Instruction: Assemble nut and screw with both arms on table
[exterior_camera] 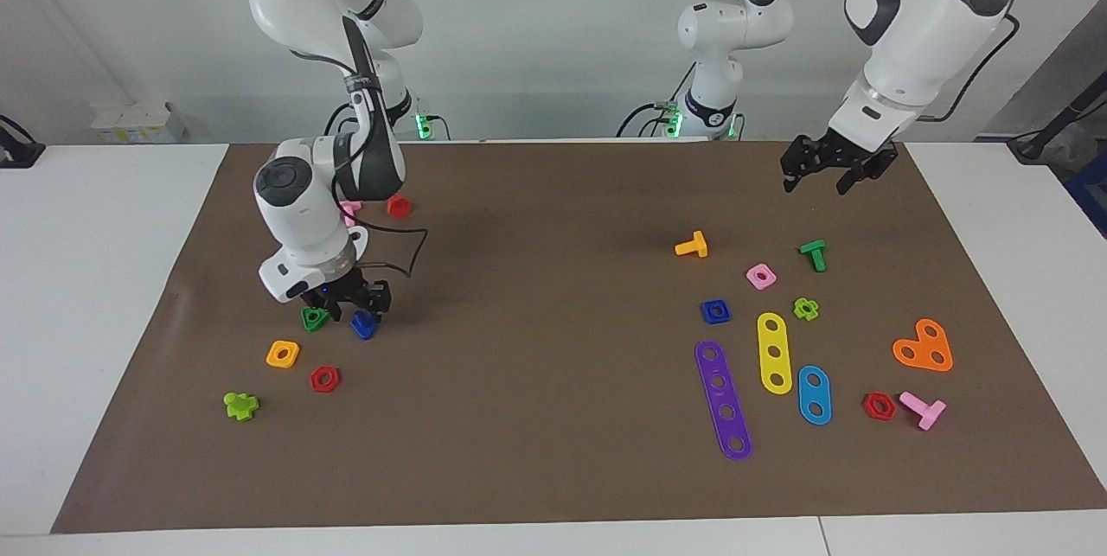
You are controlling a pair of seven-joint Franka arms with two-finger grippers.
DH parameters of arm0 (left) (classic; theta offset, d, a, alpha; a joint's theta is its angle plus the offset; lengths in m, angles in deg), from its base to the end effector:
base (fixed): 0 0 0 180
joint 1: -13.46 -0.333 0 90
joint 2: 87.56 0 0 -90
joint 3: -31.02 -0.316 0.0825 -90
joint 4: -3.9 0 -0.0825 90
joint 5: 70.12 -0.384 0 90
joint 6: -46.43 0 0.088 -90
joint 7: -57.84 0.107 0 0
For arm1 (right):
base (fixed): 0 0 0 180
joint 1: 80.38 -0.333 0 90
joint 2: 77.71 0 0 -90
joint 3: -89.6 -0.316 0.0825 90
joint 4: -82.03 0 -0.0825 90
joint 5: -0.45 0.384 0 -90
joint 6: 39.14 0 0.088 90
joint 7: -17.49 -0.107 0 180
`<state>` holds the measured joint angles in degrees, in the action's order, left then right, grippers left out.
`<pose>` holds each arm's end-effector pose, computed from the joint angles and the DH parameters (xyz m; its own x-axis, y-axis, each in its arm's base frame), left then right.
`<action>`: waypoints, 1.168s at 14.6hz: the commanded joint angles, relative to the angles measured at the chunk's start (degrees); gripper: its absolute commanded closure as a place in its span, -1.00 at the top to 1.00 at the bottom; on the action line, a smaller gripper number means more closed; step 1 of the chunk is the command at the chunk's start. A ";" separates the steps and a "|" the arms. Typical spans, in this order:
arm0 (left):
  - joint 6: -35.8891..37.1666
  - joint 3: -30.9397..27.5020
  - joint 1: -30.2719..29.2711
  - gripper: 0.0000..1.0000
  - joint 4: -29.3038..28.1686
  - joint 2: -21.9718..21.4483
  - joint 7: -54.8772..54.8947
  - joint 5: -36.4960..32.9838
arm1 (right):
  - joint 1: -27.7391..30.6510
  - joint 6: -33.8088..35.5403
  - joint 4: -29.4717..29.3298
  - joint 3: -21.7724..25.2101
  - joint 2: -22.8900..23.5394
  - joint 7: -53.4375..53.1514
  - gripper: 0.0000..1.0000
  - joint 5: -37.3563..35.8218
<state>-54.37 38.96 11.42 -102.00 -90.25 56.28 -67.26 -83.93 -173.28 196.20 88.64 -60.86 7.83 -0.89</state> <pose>0.5403 -0.0615 0.5343 0.9969 -0.0658 -0.0438 -0.0641 -0.9971 0.0409 0.6063 0.0471 0.3197 0.9957 -0.0746 0.0558 -0.0749 -0.9972 0.0035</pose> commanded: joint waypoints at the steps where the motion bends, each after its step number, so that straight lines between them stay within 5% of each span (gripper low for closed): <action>1: -6.84 -0.47 3.44 0.79 0.16 6.45 -7.56 -3.13 | 0.13 -2.35 0.62 -0.09 0.46 1.14 0.24 0.72; 3: -12.02 -0.55 4.75 0.79 -0.27 9.36 -9.77 -3.13 | 0.04 -2.44 0.62 -0.09 0.46 1.22 0.08 0.72; 8: -20.82 -0.38 5.37 0.79 -1.68 14.81 -10.31 -3.13 | 0.04 -2.09 0.62 -0.09 0.29 1.40 -1.00 0.64; 13: -31.55 -0.47 8.79 0.78 -7.91 17.62 -14.08 -3.04 | -3.02 -0.33 -1.31 -0.27 -0.42 -3.40 -1.00 0.81; 17: -32.00 -0.47 9.42 0.62 -9.06 18.86 -14.71 -3.04 | -10.39 -0.59 -3.16 -0.27 0.02 -14.82 -1.00 0.81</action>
<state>-84.87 39.19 20.23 -109.55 -70.90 42.86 -68.96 -91.21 -174.32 194.16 88.51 -60.76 -1.92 -0.88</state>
